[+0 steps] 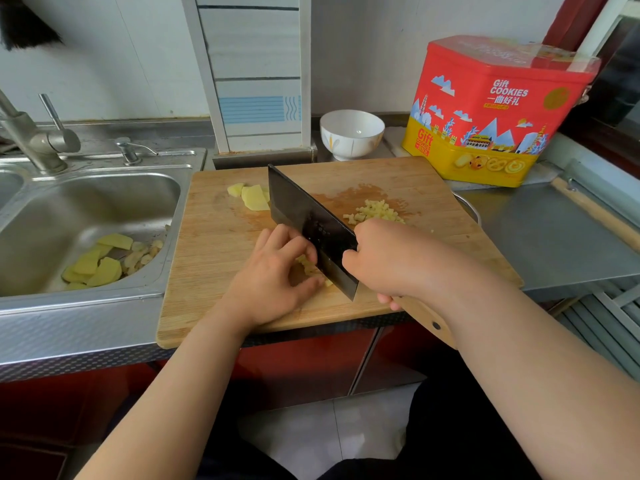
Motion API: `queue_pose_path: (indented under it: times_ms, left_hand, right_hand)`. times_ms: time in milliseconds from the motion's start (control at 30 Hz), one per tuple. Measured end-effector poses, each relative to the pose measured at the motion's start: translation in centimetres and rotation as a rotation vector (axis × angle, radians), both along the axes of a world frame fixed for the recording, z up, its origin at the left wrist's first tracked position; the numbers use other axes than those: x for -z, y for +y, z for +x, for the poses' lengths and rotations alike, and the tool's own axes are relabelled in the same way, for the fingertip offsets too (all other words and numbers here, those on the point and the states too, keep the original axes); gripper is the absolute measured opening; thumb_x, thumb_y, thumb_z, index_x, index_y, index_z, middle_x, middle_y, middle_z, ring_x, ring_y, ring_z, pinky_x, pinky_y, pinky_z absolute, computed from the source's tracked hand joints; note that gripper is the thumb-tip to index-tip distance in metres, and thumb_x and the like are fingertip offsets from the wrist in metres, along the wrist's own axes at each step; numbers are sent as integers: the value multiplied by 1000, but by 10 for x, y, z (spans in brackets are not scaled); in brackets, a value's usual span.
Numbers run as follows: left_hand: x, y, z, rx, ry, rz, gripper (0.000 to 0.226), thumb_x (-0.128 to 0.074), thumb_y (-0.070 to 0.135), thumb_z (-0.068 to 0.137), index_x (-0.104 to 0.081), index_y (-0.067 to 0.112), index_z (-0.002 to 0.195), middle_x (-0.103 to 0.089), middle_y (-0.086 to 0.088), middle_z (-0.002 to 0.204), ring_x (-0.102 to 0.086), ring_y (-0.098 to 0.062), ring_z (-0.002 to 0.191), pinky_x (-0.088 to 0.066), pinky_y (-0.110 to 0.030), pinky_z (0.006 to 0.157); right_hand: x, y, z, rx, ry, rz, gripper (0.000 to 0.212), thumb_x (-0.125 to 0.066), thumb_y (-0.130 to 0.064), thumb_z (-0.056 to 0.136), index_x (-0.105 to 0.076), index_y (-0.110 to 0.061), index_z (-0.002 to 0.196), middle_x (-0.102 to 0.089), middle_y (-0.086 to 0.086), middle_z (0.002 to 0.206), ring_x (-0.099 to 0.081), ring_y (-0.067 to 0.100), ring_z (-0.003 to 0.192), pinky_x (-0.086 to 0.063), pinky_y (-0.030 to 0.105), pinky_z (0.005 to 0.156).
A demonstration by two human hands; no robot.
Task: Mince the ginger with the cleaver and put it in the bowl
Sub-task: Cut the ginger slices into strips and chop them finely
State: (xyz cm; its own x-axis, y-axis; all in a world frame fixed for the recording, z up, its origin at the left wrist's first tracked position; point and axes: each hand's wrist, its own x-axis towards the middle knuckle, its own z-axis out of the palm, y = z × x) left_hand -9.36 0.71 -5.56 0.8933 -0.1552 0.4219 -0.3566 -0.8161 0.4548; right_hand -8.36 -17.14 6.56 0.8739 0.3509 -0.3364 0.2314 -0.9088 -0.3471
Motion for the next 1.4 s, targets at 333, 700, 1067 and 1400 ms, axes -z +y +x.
queue_pose_path:
  times_ms: [333, 700, 1067, 1400]
  left_hand:
    - [-3, 1, -10, 74, 27, 56, 29, -52, 52, 82, -73, 32, 85, -40, 10, 92, -35, -15, 89, -36, -31, 79]
    - [-4, 2, -12, 8, -45, 27, 22, -56, 43, 83, -62, 22, 81, -47, 11, 90, -39, -15, 86, -40, -30, 77]
    - [-1, -9, 1, -152, 83, 48, 27, -65, 38, 74, -44, 24, 82, -39, 7, 94, -37, -18, 92, -40, -31, 80]
    - [-4, 5, 3, -64, 112, -58, 11, -65, 21, 79, -54, 23, 80, -45, 12, 90, -46, -12, 88, -40, -25, 77]
  right_hand:
    - [-3, 0, 1, -14, 10, -10, 18, -37, -22, 100, -48, -9, 105, -57, 8, 52, -51, 19, 38, -46, 23, 45]
    - [-2, 0, 2, -15, 9, -21, 20, -38, -23, 100, -50, -8, 105, -57, 7, 51, -52, 19, 38, -46, 23, 46]
    - [-4, 2, 3, -17, 13, -11, 14, -38, -22, 100, -46, -10, 100, -56, 9, 53, -51, 19, 38, -41, 22, 43]
    - [4, 4, -3, 27, 29, -6, 21, -38, -23, 101, -52, -7, 102, -57, 9, 54, -55, 20, 41, -47, 25, 47]
